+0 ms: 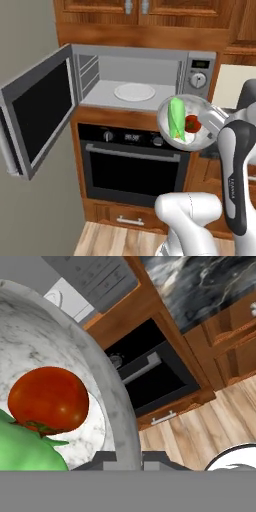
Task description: Place the bowl containing the corn and tomato in the microwave. Close the microwave door and press the start button to microwave the meal.
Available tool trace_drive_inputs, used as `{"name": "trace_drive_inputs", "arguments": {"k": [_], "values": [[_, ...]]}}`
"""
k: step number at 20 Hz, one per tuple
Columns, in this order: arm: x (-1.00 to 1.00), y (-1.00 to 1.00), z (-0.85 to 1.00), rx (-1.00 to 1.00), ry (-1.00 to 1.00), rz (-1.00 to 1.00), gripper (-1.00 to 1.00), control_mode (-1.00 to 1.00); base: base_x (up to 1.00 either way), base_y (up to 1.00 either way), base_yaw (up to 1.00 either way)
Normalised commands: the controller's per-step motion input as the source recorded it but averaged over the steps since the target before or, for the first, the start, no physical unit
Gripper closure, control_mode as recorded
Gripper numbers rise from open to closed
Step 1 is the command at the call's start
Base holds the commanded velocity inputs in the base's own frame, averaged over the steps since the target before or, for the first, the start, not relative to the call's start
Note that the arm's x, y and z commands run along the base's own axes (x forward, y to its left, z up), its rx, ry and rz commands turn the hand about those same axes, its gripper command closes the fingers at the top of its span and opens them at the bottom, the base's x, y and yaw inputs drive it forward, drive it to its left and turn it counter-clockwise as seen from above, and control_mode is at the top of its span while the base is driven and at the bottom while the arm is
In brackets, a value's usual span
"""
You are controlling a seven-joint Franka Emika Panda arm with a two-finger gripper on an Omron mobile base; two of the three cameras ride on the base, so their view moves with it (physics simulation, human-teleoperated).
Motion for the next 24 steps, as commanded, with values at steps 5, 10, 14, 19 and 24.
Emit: {"name": "trace_drive_inputs", "arguments": {"k": [5,10,14,19,24], "values": [[0.00,0.00,0.00,0.00,0.00,0.00,1.00,1.00,0.12,0.65,-0.28],[0.00,0.00,0.00,0.00,0.00,0.00,1.00,1.00,0.11,0.54,-0.32],[0.00,0.00,0.00,0.00,0.00,0.00,1.00,1.00,0.08,0.51,-0.31],[0.00,0.00,0.00,0.00,0.00,0.00,1.00,1.00,0.07,0.44,-0.29],[0.00,0.00,0.00,0.00,0.00,0.00,1.00,1.00,0.16,0.25,-0.22]]}}
